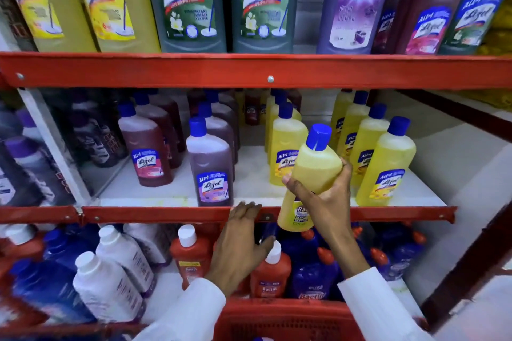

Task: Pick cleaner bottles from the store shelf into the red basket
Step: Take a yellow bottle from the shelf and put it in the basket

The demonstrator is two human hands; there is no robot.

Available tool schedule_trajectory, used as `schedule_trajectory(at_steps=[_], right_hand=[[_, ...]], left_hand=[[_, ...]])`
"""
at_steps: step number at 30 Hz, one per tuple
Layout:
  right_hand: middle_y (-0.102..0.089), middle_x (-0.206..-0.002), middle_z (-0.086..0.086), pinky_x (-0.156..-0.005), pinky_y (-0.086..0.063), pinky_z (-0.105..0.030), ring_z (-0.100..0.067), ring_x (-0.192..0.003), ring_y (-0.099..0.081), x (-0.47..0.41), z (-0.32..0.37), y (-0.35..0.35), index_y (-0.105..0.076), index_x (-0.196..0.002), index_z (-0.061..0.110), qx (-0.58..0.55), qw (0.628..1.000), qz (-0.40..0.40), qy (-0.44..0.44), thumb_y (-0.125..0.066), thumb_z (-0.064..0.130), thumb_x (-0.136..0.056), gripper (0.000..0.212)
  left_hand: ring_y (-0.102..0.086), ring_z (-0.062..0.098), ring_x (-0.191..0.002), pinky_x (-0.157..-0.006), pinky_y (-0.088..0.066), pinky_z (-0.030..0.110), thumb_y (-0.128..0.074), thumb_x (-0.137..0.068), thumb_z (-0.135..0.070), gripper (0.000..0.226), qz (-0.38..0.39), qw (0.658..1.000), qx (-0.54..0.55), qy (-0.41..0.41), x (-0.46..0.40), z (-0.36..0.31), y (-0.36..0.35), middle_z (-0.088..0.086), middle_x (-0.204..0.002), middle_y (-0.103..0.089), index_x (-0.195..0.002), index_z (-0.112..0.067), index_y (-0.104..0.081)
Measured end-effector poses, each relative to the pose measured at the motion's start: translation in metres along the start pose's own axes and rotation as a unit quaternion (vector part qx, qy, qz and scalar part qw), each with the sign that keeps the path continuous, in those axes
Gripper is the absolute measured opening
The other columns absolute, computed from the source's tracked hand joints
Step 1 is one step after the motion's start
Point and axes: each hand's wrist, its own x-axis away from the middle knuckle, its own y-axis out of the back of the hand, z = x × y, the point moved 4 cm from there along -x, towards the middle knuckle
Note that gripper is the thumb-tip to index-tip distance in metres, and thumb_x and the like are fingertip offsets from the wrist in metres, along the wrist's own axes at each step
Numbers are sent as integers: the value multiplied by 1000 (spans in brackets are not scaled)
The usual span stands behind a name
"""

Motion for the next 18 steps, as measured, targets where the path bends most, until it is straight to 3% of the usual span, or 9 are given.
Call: schedule_trajectory(at_steps=[2,4,9,13,16,18], right_hand=[[-61,-120,10,-79,-57,-23,-3,-104,-66,19,-4,12,-36,-132,29,-1,999,29,-16,-95,39,-57,96],[-61,-125,2,-84,-58,-32,-14,-111,-65,41,-12,26,-37,-132,32,10,998,54,-34,-92,49,-54,97],[-60,-125,6,-92,-56,-35,-10,-114,-63,94,-48,60,-38,-128,33,68,986,131,-75,-84,45,-60,83],[-61,-128,0,-98,-48,-27,-13,-118,-60,120,-91,92,-48,-134,22,178,954,228,-82,-84,40,-72,74],[-70,-113,5,-90,-46,-13,-5,-102,-63,131,-128,112,-61,-123,19,249,924,270,-107,-91,32,-62,70],[-74,-101,7,-82,-48,-15,-5,-89,-66,139,-157,121,-67,-113,20,290,905,276,-140,-94,24,-53,66]], left_hand=[[-48,14,-129,-108,-40,31,-77,-69,-41,75,22,997,65,-24,10,-17,0,-1,-137,-57,-136,-24,-48],[-57,3,-115,-96,-46,24,-82,-67,-39,70,54,986,155,-42,25,-38,-5,-11,-127,-64,-130,-32,-52],[-68,0,-86,-74,-54,23,-88,-67,-25,41,89,956,280,10,61,-50,-49,-13,-93,-75,-100,-28,-64],[-70,5,-92,-78,-56,24,-88,-65,-12,49,153,932,319,77,96,-31,-114,-12,-101,-76,-109,-19,-66],[-69,3,-91,-78,-54,23,-88,-61,-20,53,199,929,287,121,119,-13,-165,-15,-100,-76,-108,-30,-65],[-68,1,-91,-78,-49,14,-88,-60,-19,52,217,931,253,150,133,-3,-198,-14,-99,-75,-107,-27,-67]])
